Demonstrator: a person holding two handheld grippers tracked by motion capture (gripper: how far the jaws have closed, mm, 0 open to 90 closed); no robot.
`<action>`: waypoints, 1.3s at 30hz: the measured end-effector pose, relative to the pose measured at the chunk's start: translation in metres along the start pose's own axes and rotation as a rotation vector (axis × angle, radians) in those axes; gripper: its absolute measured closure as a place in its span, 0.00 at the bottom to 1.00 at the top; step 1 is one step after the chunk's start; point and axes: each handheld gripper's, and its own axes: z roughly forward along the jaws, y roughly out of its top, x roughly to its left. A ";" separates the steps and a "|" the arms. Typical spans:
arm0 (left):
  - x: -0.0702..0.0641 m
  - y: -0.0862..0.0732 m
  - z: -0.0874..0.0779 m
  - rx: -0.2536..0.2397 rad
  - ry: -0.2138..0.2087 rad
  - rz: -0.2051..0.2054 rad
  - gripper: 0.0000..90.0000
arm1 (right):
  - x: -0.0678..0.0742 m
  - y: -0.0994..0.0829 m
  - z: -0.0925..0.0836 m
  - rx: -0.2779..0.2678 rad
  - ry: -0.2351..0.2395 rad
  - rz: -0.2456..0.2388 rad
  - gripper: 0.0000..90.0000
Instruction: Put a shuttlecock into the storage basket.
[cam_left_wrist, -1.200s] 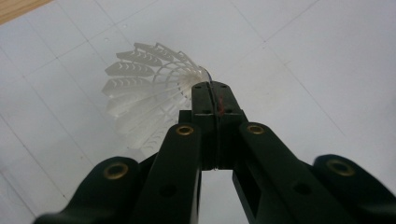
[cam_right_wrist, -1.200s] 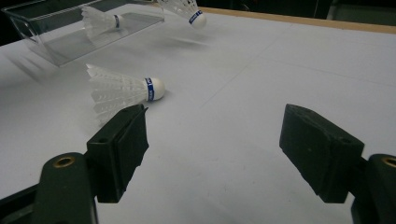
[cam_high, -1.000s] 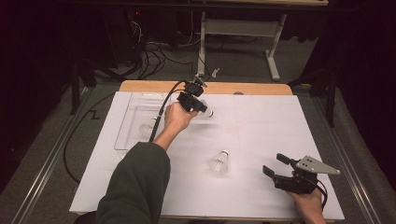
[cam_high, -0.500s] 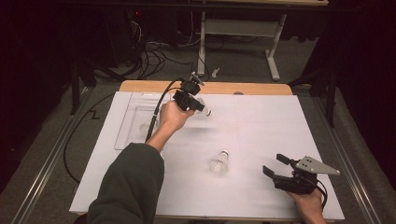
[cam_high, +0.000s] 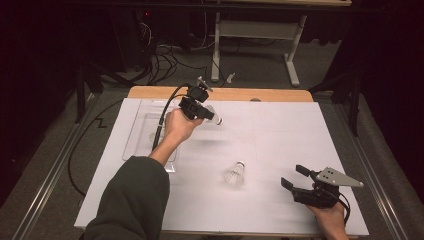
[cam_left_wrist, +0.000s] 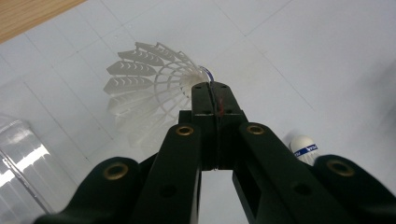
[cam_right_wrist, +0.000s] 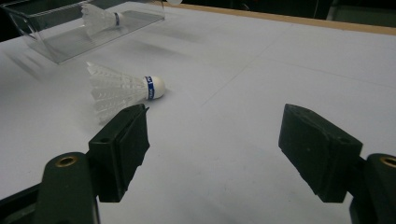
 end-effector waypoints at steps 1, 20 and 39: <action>0.000 -0.001 -0.001 -0.002 0.000 -0.001 1.00 | 0.000 0.000 0.000 0.000 0.000 0.000 0.27; 0.005 -0.019 -0.020 -0.018 0.002 -0.007 1.00 | 0.001 0.000 0.000 0.003 0.001 0.006 0.27; -0.003 -0.029 -0.036 -0.043 -0.010 0.021 1.00 | 0.001 0.000 0.000 0.000 -0.001 0.005 0.27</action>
